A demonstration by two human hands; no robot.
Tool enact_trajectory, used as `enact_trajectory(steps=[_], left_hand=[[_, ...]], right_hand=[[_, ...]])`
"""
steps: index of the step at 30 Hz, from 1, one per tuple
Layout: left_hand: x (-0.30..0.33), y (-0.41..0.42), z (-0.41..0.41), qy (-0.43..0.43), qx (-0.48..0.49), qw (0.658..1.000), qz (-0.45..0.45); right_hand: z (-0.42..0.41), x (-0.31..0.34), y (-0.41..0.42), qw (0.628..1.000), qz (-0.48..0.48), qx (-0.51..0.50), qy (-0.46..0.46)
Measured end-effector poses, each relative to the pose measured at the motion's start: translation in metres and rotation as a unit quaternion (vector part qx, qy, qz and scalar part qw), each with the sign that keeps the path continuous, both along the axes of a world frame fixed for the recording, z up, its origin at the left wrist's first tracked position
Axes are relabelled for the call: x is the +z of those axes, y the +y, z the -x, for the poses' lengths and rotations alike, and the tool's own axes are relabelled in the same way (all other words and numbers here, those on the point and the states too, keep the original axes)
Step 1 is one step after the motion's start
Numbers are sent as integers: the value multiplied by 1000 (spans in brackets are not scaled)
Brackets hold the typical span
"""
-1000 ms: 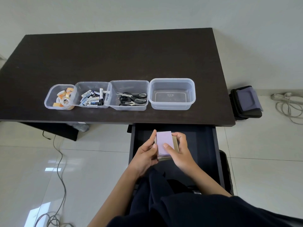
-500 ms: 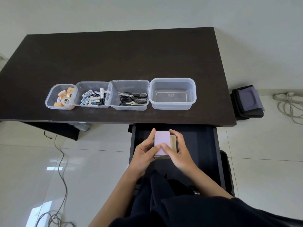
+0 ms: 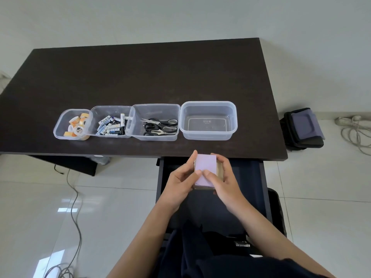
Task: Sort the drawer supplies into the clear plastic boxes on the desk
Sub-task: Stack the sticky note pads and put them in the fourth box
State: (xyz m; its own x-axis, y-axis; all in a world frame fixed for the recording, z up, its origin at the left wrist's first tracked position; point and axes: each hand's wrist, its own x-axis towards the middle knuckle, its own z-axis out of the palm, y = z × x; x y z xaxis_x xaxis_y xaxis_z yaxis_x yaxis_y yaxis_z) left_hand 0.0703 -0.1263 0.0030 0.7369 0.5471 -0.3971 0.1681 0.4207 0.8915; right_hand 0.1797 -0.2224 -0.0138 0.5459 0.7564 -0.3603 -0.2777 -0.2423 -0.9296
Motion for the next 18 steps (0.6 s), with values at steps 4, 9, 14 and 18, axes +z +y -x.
enact_trajectory(steps=[4, 9, 14, 18], left_hand=[[12, 22, -18, -18, 33, 998, -57], [27, 75, -41, 50, 126, 973, -188], [18, 132, -73, 172, 105, 946, -254], [2, 152, -89, 248, 32, 924, -290]], right_hand=[[-24, 23, 24, 999, -30, -27, -16], [-67, 53, 76, 997, -26, -51, -50], [-98, 48, 128, 985, 79, -16, -151], [-105, 29, 154, 958, 185, 73, -206]])
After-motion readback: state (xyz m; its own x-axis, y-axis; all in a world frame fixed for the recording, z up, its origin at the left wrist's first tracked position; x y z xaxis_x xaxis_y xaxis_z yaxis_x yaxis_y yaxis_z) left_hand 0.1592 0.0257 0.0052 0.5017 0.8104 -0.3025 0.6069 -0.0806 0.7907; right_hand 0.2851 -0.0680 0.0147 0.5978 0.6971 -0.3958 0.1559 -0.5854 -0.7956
